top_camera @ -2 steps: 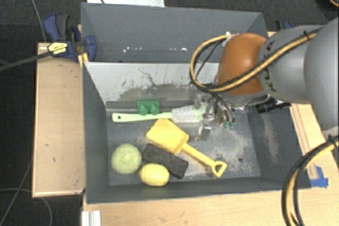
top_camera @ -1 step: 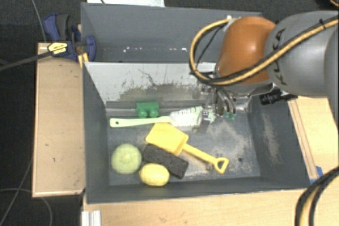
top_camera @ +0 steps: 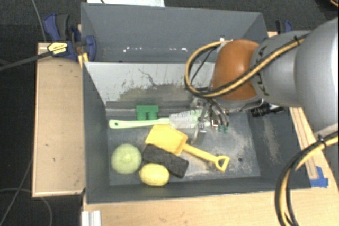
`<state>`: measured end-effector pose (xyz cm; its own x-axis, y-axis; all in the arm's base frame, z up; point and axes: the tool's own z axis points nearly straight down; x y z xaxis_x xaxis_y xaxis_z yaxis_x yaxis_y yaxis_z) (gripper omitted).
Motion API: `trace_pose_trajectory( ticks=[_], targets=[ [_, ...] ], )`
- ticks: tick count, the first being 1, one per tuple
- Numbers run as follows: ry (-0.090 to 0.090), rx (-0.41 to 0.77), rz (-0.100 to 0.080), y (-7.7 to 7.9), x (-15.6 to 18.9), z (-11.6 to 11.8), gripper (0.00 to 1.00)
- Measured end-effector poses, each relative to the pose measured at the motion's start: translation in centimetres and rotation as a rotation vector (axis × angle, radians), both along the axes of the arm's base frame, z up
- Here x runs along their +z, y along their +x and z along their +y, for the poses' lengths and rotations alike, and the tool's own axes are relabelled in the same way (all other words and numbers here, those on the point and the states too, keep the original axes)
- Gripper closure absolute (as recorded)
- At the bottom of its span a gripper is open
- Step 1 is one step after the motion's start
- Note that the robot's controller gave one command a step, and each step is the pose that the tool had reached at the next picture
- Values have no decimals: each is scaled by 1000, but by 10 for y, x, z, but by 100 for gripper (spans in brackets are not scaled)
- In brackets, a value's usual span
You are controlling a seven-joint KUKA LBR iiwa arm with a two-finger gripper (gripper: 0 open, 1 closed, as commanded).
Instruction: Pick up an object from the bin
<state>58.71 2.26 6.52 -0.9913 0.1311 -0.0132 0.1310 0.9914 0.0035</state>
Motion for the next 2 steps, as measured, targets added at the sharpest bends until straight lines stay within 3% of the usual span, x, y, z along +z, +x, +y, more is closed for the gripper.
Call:
trace_pose_trajectory(
  ticks=[1, 2],
  targets=[
    [7, -288, -16, -4, 5, 8, 0],
    [1, -17, -5, 1, 1, 0, 100]
  ],
)
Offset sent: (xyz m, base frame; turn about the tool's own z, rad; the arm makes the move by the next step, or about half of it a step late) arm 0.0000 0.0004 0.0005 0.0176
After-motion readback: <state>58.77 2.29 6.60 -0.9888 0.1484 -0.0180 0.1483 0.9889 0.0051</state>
